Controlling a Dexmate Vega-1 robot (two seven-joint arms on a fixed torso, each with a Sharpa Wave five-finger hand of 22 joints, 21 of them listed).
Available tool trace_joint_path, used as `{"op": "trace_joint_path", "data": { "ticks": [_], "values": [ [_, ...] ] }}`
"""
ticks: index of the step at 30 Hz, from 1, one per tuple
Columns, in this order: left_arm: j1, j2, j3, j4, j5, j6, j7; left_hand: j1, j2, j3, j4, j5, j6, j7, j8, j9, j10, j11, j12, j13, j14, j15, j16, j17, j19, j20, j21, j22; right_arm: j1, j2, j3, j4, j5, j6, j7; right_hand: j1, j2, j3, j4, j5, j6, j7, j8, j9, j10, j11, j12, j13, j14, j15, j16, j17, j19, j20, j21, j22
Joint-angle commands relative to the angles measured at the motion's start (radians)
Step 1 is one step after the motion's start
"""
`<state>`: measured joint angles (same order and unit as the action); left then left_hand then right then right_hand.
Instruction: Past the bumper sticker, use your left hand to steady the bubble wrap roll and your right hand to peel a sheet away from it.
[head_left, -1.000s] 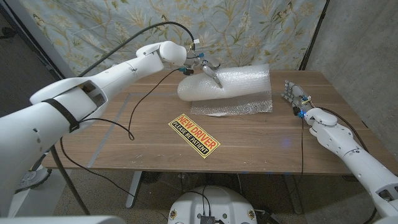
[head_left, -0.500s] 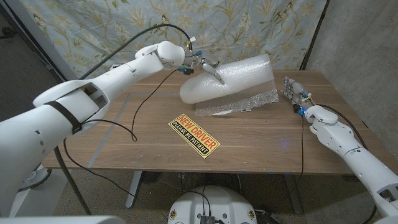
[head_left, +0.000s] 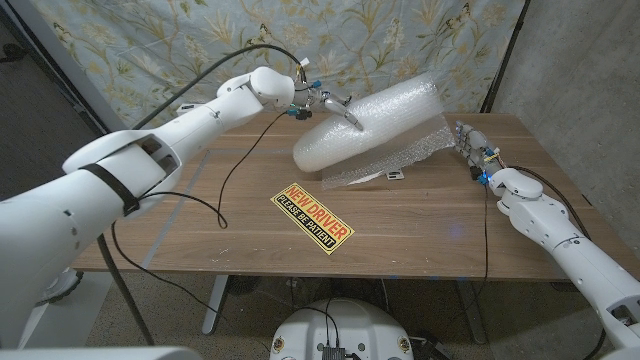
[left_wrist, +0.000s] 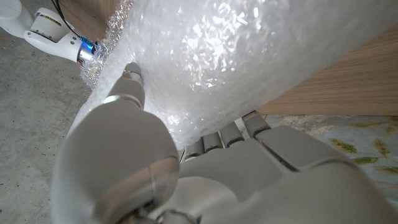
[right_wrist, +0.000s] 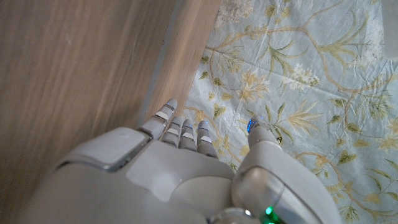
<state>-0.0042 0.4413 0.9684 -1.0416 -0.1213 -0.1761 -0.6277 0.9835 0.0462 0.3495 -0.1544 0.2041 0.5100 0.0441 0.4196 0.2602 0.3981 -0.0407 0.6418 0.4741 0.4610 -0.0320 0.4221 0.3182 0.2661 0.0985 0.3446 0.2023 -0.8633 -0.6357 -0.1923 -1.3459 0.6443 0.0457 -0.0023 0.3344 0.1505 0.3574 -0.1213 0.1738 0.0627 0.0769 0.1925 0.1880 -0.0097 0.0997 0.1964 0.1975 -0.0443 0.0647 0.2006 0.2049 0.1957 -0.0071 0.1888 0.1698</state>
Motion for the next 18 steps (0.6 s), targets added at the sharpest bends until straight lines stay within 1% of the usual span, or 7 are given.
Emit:
{"op": "trace_joint_path", "data": {
  "ticks": [1, 14, 18],
  "values": [
    [0.024, -0.016, -0.032, 0.032, -0.078, 0.008, -0.005, 0.023, 0.027, 0.006, -0.002, 0.007, 0.01, 0.007, 0.005, 0.019, 0.001, 0.006, 0.004, 0.005, 0.003, 0.007, 0.01, 0.004, 0.003, 0.012, 0.009, 0.006, -0.012, -0.005, 0.0, -0.019, -0.001, -0.019, -0.005, 0.003, 0.004, 0.004, -0.003, 0.006, 0.002, 0.005, 0.006, 0.004, 0.001, 0.003, 0.007, 0.003, -0.004, -0.003, 0.007, 0.001, -0.004, -0.004, 0.004, 0.002],
    [0.082, -0.019, -0.08, 0.03, -0.176, 0.049, 0.001, 0.021, 0.029, 0.005, 0.0, 0.012, 0.018, 0.012, 0.008, 0.024, 0.014, 0.009, 0.011, 0.012, 0.008, 0.011, 0.011, 0.005, 0.005, 0.016, 0.011, 0.006, -0.031, -0.003, -0.012, -0.046, 0.008, -0.044, 0.006, 0.004, 0.003, 0.004, -0.004, 0.006, 0.0, 0.006, 0.004, 0.004, 0.001, 0.003, 0.007, 0.003, -0.005, -0.002, 0.007, 0.001, -0.003, -0.003, 0.005, 0.002],
    [0.099, -0.013, -0.092, 0.009, -0.191, 0.066, 0.019, 0.022, 0.031, 0.006, 0.0, 0.014, 0.02, 0.013, 0.009, 0.025, 0.014, 0.008, 0.012, 0.014, 0.01, 0.015, 0.012, 0.006, 0.005, 0.019, 0.012, 0.007, -0.045, -0.009, -0.008, -0.066, 0.01, -0.046, 0.005, 0.004, 0.003, 0.004, -0.004, 0.006, -0.001, 0.006, 0.004, 0.004, 0.002, 0.005, 0.007, 0.003, -0.004, -0.002, 0.007, 0.0, -0.003, -0.004, 0.005, 0.002]
  ]
}}
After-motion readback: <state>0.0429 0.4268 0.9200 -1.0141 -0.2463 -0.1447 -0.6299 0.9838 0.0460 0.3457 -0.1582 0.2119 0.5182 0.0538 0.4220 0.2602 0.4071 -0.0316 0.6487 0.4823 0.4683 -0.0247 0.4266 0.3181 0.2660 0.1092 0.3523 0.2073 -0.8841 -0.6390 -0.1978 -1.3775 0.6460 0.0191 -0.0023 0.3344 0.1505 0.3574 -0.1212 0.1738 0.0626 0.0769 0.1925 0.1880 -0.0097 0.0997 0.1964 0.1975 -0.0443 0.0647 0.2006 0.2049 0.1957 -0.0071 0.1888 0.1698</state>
